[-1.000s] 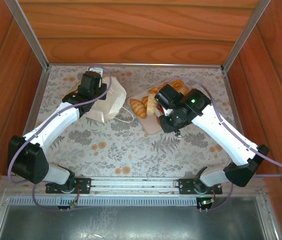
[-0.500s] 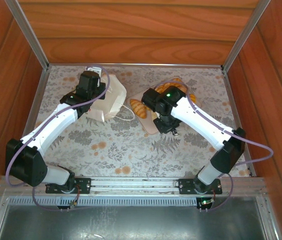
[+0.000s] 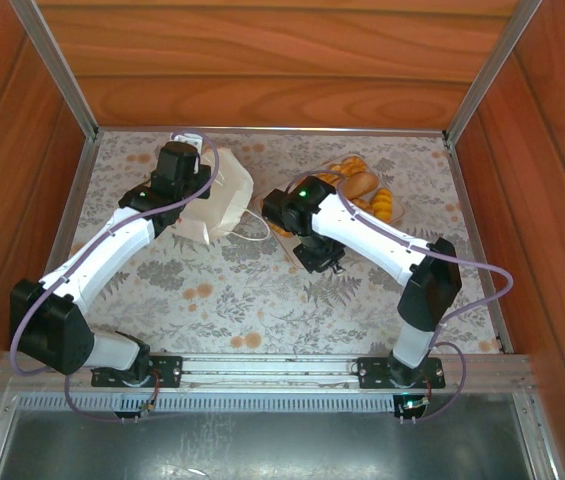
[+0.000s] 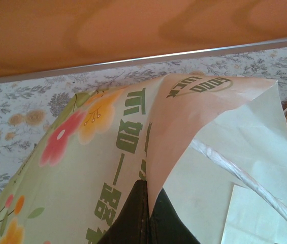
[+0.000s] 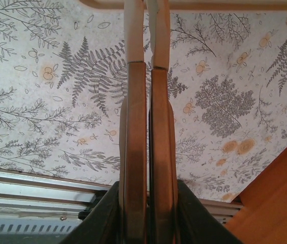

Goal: Take the fake bread out of the paper bag

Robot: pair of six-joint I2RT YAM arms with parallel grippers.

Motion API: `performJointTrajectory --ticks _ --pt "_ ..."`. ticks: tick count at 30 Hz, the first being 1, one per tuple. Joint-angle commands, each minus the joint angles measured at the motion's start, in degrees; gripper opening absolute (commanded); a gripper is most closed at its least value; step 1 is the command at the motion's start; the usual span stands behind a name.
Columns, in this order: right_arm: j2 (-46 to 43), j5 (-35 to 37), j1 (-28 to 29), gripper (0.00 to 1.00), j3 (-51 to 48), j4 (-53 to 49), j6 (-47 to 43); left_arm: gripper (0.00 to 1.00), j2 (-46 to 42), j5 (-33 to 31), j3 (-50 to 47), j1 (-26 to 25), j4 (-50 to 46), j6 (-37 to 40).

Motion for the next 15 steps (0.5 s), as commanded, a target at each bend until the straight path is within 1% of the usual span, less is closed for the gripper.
performJointTrajectory --ticks 1,6,9,13,15 --pt "0.78 -1.48 0.76 0.18 1.82 -1.13 1.42 0.0 -1.31 -0.59 0.18 0.42 -0.66 -0.97" --pt "0.91 -4.82 1.3 0.34 2.51 -0.28 1.45 0.0 -1.49 -0.61 -0.03 0.42 -0.72 -0.96" --pt "0.45 -6.68 1.3 0.41 2.46 0.73 1.32 0.0 -1.53 -0.52 0.12 0.42 -0.75 -0.96" --pt "1.03 -7.11 1.3 0.44 2.36 0.37 1.46 0.0 -1.18 -0.09 0.29 0.42 -0.75 -1.21" --pt "1.14 -7.2 1.3 0.45 2.44 0.13 1.62 0.0 -1.11 -0.18 0.28 0.42 -0.68 -1.34"
